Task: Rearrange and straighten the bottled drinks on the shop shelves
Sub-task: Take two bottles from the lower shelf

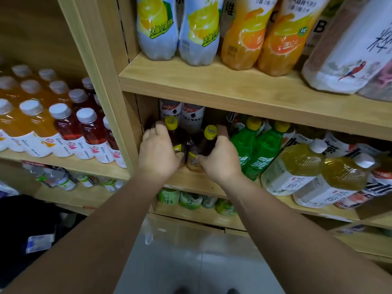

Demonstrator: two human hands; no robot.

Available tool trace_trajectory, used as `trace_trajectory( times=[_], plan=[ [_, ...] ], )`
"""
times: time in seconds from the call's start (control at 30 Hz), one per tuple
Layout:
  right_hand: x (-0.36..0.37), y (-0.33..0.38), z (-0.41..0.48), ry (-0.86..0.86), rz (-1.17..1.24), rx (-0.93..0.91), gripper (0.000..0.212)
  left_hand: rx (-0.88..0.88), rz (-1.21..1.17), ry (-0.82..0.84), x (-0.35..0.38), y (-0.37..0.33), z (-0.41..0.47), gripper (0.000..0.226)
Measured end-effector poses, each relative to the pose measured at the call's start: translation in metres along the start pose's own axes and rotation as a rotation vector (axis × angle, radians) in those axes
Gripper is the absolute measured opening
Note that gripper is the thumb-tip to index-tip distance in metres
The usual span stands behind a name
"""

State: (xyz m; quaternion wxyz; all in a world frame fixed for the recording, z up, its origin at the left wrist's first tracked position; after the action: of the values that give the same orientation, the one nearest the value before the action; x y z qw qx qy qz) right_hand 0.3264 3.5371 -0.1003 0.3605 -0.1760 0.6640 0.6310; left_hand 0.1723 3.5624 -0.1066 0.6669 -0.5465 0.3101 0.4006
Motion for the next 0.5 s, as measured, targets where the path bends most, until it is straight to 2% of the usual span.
trace_trajectory(
  times=[0.13, 0.27, 0.5],
  plan=[
    [-0.006, -0.001, -0.003, 0.013, -0.139, -0.054, 0.077, 0.039, -0.065, -0.004, -0.004, 0.008, -0.004, 0.072],
    [-0.01, -0.004, -0.007, 0.035, -0.258, -0.062, 0.083, 0.209, 0.074, -0.06, -0.001, 0.021, -0.019, 0.087],
    [-0.017, -0.009, -0.019, 0.085, -0.439, -0.186, 0.089, 0.291, 0.053, -0.199, 0.005, 0.045, -0.044, 0.085]
  ],
)
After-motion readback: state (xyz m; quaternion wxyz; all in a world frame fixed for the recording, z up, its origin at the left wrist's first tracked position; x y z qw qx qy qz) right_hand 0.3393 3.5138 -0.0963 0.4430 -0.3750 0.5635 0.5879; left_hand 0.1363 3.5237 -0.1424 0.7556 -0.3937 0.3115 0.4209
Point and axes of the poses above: each hand's wrist, its own z-axis towards the middle knuckle, its own x-axis out of the palm, y = z × x, the point moved 1 cm from there along z, towards the middle knuckle, and after that the axes turned 1 degree about -x, right-handed, at the moved point
